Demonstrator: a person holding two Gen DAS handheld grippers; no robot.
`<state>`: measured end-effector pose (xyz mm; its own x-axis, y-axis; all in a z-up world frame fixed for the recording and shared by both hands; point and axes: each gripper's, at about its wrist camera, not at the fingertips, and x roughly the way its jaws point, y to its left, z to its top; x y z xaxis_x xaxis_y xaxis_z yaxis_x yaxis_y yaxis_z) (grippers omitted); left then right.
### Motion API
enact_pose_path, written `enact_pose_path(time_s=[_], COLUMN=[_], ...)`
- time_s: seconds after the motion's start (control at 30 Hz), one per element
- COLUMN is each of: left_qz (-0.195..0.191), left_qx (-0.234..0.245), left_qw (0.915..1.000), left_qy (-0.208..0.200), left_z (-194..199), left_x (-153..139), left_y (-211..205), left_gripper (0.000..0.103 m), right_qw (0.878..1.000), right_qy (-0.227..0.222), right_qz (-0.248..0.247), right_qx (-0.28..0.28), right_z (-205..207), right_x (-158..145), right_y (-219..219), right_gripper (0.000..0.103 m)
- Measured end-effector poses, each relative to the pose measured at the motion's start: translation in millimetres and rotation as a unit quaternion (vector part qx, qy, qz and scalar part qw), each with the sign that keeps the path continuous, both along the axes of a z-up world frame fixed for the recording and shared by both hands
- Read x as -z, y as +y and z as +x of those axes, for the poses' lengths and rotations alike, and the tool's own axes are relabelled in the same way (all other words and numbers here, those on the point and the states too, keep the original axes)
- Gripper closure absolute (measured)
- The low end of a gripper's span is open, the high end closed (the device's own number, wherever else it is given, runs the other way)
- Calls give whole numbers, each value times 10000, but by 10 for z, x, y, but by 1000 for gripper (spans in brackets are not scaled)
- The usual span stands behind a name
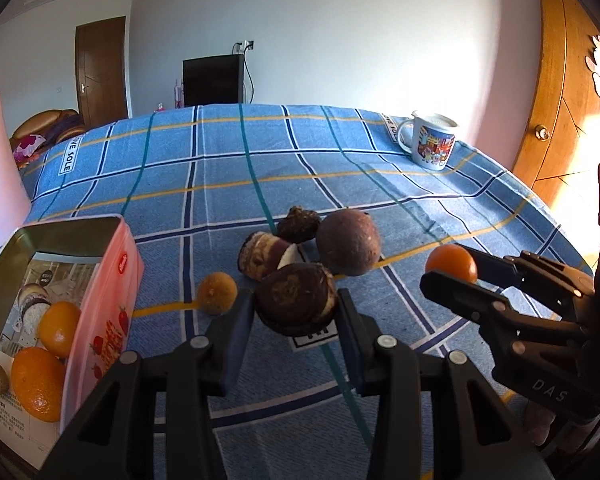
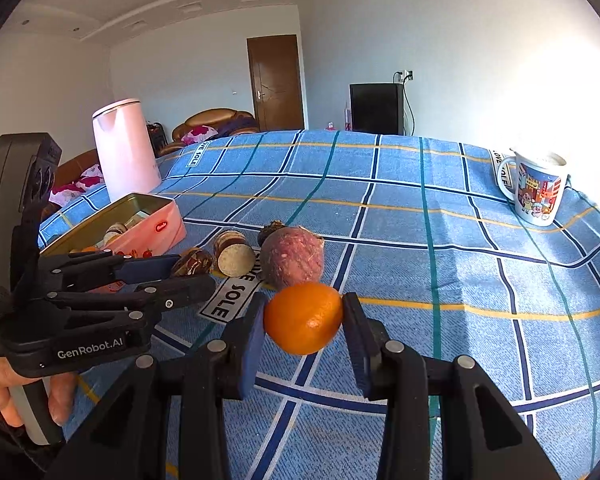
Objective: Organize fruits
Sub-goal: 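Grasp a third mandarin with the right tool while the left tool grasps the mangosteen, then carry the mandarin and mangosteen over the pink tin with both tools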
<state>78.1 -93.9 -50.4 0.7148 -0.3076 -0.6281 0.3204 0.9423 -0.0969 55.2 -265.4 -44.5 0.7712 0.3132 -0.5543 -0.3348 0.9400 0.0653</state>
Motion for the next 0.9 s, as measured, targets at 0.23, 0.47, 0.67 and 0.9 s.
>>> enact_pose_path(time_s=[0.23,0.47,0.67,0.9], left_qz=[66,32,32,31], left_qx=[-77,-180,-224,-274], left_qw=[9995,9986,9975,9961], left_qy=[-290,-494,-663,-840], left_z=[-69,-131,-182,-245], left_x=[-52,-82,-105,-136], left_y=[0,30,48,65], left_gripper=[60,60,60,60], right_qw=[9999,9994,9987,9975], right_qy=[-149,-339,-518,-709], right_qz=[8,6,4,0], right_qx=[5,-7,-7,-25], right_z=[-35,-99,-155,-214], right_x=[-20,-43,-59,-85], right_y=[5,13,11,11], right_gripper=[63,63,63,63])
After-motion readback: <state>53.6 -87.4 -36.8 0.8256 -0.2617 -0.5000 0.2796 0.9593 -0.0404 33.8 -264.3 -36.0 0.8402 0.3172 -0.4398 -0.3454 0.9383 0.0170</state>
